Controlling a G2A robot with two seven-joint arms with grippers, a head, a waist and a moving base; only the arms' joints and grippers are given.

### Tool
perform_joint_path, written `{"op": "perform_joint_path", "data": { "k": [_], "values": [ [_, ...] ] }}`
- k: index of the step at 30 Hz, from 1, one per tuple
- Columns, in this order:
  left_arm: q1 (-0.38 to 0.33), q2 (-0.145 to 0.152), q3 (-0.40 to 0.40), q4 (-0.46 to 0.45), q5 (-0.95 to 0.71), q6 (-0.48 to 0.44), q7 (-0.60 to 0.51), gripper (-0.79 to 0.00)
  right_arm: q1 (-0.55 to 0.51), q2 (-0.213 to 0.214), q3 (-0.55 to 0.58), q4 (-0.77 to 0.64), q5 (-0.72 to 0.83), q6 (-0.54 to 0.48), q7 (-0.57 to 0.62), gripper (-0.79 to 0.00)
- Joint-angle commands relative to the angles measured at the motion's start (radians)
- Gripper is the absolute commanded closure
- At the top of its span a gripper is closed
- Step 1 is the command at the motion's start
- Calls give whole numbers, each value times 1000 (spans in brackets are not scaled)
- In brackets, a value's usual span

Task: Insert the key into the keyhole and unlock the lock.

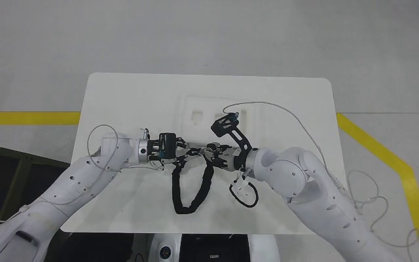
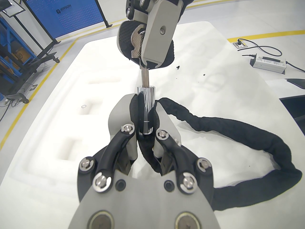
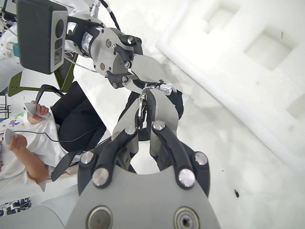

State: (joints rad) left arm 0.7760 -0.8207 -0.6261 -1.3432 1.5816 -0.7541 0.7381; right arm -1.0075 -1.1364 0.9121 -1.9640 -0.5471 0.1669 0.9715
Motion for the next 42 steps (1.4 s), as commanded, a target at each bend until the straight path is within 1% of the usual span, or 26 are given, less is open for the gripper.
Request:
{"op": "perform_joint_path", "data": {
  "k": [1, 6, 7, 10, 11, 15, 20, 23, 26, 29, 30, 32, 34, 35, 36, 37, 38, 40, 42],
  "values": [
    [0, 0, 0, 0, 0, 0, 0, 0, 1, -2, -4, 5, -2, 6, -2, 0],
    [0, 0, 0, 0, 0, 0, 0, 0, 4, -5, -7, 9, -1, 9, -3, 0],
    [0, 0, 0, 0, 0, 0, 0, 0, 4, -6, -7, 9, 1, 10, -4, -55],
    [0, 0, 0, 0, 0, 0, 0, 0, 3, -7, -4, 10, 2, 9, -6, -320],
    [0, 0, 0, 0, 0, 0, 0, 0, 3, -7, -2, 10, 2, 9, -7, -354],
    [0, 0, 0, 0, 0, 0, 0, 0, -3, -7, 6, 1, 8, 3, -10, -397],
    [0, 0, 0, 0, 0, 0, 0, 0, -15, -4, 31, -29, 10, -8, -5, -499],
    [0, 0, 0, 0, 0, 0, 0, 0, -28, 1, 56, -45, 17, -25, -4, -520],
    [12, -1, -6, -7, -12, 14, -24, 0, -46, 8, 92, -59, 14, -69, -3, -526],
    [22, 0, -21, -18, -27, 3, -51, 0, -63, 16, 129, -64, 18, -110, 9, -539],
    [24, 1, -26, -20, -33, -7, -55, 0, -68, 19, 138, -65, 16, -127, 13, -591],
    [24, 2, -35, -21, -47, -47, -69, 0, -76, 24, 156, -66, 12, -178, 13, -631],
    [22, 2, -45, -11, -91, -117, -81, 0, -86, 29, 176, -67, 3, -250, -3, -668],
    [19, 1, -48, -10, -100, -134, -88, 0, -89, 31, 182, -66, -8, -271, -7, -711],
    [15, 1, -52, -7, -119, -166, -101, 0, -97, 35, 193, -66, -24, -305, -23, -727],
    [12, 0, -55, -2, -137, -196, -108, 0, -105, 36, 201, -66, -26, -335, -42, -773],
    [10, -1, -58, -1, -147, -210, -114, 0, -111, 38, 206, -63, -27, -353, -51, -779],
    [1, -4, -64, 5, -178, -258, -137, 0, -126, 42, 223, -55, -25, -424, -81, -785],
    [-1, -5, -55, 3, -206, -258, -149, 0, -132, 46, 238, -49, -25, -463, -92, -785]
  ]
}}
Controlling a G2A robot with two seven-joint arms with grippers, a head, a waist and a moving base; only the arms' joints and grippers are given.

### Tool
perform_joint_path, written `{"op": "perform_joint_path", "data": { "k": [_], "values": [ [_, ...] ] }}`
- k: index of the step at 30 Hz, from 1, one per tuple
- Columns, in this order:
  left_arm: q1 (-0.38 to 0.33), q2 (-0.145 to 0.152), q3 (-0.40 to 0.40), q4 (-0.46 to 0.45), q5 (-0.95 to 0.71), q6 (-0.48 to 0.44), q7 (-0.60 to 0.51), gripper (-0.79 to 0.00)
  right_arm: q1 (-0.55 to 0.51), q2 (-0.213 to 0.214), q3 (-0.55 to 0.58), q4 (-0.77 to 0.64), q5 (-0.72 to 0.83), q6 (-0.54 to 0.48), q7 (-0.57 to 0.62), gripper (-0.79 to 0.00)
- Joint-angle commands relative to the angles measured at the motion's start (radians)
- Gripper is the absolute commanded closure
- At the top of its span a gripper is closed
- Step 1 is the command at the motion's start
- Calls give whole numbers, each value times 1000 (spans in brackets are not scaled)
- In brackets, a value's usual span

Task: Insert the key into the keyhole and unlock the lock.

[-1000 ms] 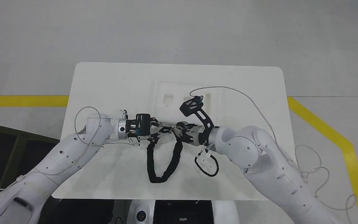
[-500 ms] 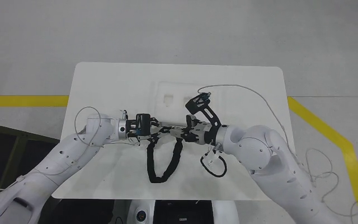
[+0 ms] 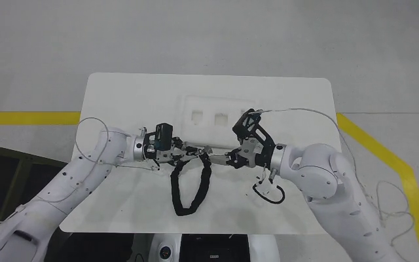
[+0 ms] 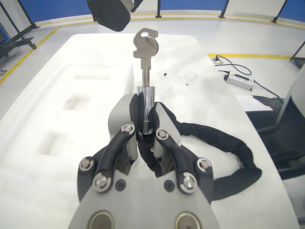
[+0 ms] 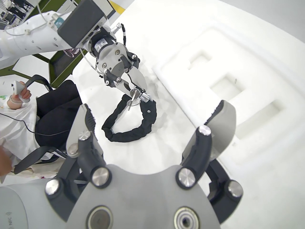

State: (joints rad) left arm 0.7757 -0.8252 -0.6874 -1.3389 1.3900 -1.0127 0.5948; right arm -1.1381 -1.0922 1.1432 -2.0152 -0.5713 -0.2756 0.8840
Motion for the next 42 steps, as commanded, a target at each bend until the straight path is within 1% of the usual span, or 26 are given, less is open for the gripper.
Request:
{"op": "perform_joint_path", "data": {
  "k": [1, 2, 6, 7, 9, 10, 13, 18, 22, 26, 28, 29, 30, 36, 40, 42],
  "values": [
    [-7, -1, 22, -6, -40, 0, -14, 0, -4, 4, 15, 2, -17, -66, -18, -785],
    [-12, -1, 32, -6, -54, 0, -17, 0, -7, 6, 19, 5, -23, -86, -25, -785],
    [-65, 7, 128, -11, -140, 0, -58, 0, -17, 12, 37, 17, -64, -191, -76, -785],
    [-89, 11, 172, -11, -178, 0, -85, 0, -18, 14, 41, 20, -75, -237, -95, -785],
    [-125, 16, 221, -12, -244, 0, -98, 0, -19, 17, 46, 25, -94, -285, -112, -785],
    [-154, 21, 263, -12, -287, 0, -121, 0, -17, 19, 51, 25, -117, -321, -128, -785],
    [-223, 32, 347, -9, -379, 0, -164, 0, -21, 23, 60, 26, -189, -396, -178, -785],
    [-319, 49, 453, 0, -505, 0, -211, 0, -21, 23, 60, 26, -189, -396, -178, -785],
    [-372, 60, 517, -1, -568, 0, -230, 0, -21, 23, 60, 26, -189, -396, -178, -785],
    [-373, 67, 517, -14, -604, 0, -276, 0, -23, 24, 59, 20, -198, -403, -188, -785],
    [-372, 71, 517, -26, -635, 0, -309, 0, -6, 28, 62, 10, -263, -488, -203, -785],
    [-373, 72, 517, -30, -643, 0, -318, 0, -2, 29, 62, 14, -279, -512, -210, -785],
    [-373, 75, 517, -38, -659, 0, -340, 0, 11, 31, 59, 20, -320, -563, -222, -785],
    [-379, 80, 517, -65, -738, 0, -448, 0, 50, 33, 46, 53, -499, -684, -341, -785],
    [-395, 82, 517, -78, -805, 0, -523, 0, 61, 33, 28, 53, -633, -705, -404, -785],
    [-400, 83, 517, -81, -832, 0, -549, 0, 65, 33, 14, 54, -674, -715, -431, -785]
  ]
}}
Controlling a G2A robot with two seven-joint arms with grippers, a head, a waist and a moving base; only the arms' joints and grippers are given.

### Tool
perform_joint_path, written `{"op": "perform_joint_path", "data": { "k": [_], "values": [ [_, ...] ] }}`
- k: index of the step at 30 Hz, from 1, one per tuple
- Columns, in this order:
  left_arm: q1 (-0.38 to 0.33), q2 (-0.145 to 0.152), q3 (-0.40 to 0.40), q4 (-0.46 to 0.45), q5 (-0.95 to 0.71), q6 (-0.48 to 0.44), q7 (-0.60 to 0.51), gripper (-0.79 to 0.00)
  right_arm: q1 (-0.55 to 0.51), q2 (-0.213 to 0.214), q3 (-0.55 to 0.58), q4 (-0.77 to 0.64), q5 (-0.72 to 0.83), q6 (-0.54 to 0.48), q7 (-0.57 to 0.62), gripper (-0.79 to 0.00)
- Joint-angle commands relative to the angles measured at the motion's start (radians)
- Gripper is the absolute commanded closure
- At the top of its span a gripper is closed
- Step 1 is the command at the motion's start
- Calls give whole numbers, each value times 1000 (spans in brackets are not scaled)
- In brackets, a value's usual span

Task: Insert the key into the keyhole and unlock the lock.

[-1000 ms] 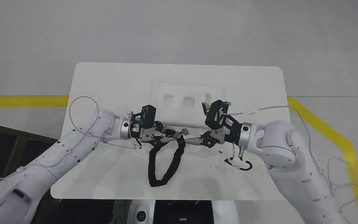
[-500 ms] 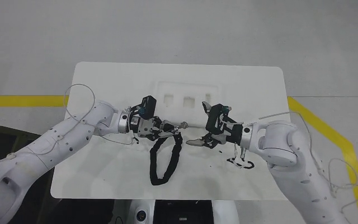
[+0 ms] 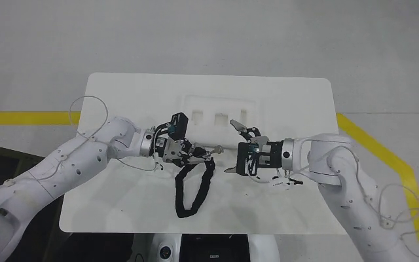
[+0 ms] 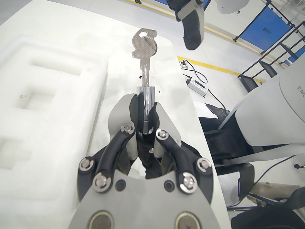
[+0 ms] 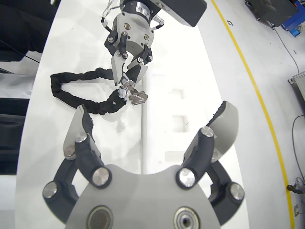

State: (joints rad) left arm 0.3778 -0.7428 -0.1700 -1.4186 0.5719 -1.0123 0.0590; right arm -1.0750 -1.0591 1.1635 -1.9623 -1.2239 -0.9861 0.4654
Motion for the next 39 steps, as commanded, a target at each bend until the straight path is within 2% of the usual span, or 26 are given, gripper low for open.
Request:
{"op": "perform_joint_path", "data": {
  "k": [1, 3, 4, 8, 12, 14, 27, 34, 39],
  "values": [
    [-4, 1, 0, -4, -31, 0, -33, 0, 7, -1, -15, 0, -55, -5, -29, -785],
    [-5, 2, 0, -7, -52, 0, -55, 0, 12, -2, -28, -5, -93, 1, -49, -785],
    [-3, 2, 0, -11, -66, 0, -68, 0, 14, -2, -39, -7, -117, 7, -64, -733],
    [-1, 2, 0, -11, -97, 0, -87, 0, 22, -3, -63, -6, -175, 13, -78, -646],
    [8, 1, 0, -18, -105, 0, -89, 0, 26, -2, -74, -5, -206, 15, -92, -499],
    [12, 2, 0, -16, -109, 0, -84, 0, 25, -1, -76, -6, -218, 14, -90, -385],
    [20, 5, 0, -14, -98, 0, -68, 0, 11, 8, -66, -33, -243, 15, -93, -308],
    [23, 5, 0, -15, -94, 0, -64, 0, 16, 9, -71, -34, -242, 19, -109, -215],
    [23, 5, 0, -13, -90, 0, -60, 0, 26, 8, -90, -30, -237, 14, -113, -108]
  ]
}}
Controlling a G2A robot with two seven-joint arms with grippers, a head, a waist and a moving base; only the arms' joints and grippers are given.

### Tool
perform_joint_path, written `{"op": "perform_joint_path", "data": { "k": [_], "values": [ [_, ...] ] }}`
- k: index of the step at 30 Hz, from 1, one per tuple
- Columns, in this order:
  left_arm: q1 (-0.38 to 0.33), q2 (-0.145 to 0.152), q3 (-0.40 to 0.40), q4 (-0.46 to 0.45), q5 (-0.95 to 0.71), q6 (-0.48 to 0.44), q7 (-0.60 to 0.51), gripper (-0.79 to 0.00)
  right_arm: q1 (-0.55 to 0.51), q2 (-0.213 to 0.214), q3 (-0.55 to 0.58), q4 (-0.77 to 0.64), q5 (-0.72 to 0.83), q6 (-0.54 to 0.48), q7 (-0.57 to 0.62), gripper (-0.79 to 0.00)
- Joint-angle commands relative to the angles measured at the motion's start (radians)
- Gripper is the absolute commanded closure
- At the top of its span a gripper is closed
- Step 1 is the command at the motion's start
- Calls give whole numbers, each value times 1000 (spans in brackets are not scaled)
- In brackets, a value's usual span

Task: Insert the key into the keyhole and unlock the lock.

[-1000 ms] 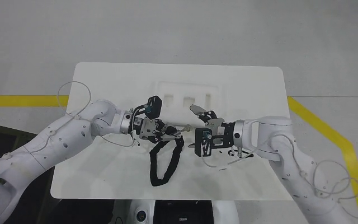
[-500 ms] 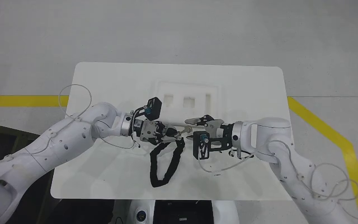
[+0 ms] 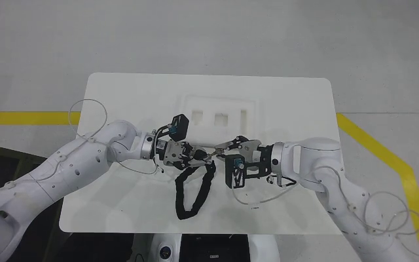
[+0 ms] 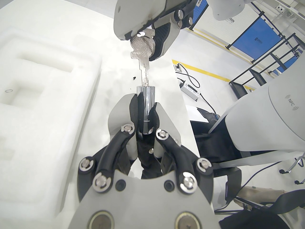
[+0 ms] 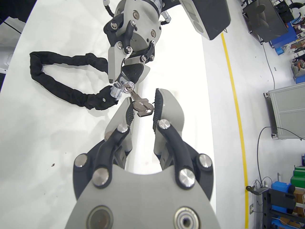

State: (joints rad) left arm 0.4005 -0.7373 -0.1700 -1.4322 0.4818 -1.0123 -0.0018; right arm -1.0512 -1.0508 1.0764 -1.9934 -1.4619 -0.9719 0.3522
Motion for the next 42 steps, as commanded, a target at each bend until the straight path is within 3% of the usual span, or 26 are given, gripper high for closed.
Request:
{"op": "perform_joint_path", "data": {
  "k": [1, 5, 11, 20, 28, 42],
  "values": [
    [0, 0, 0, 0, 2, 0, 1, 0, 4, -1, -7, 3, 4, -2, 0, -95],
    [-1, 0, 0, 3, 9, 0, 8, 0, 15, -3, -20, 12, 18, 4, 7, -3],
    [-3, 1, 0, 4, 24, 0, 22, 0, 26, -6, -35, 28, 70, 10, 36, 0],
    [-5, 0, 0, 4, 44, 0, 42, 0, 40, -11, -62, 57, 245, 53, 175, 0],
    [-7, 1, 0, 8, 64, 0, 58, 0, 56, -17, -93, 74, 437, 143, 307, 0],
    [-9, 6, 0, 10, 105, 0, 103, 0, 61, -22, -106, 74, 738, 401, 498, 0]
  ]
}}
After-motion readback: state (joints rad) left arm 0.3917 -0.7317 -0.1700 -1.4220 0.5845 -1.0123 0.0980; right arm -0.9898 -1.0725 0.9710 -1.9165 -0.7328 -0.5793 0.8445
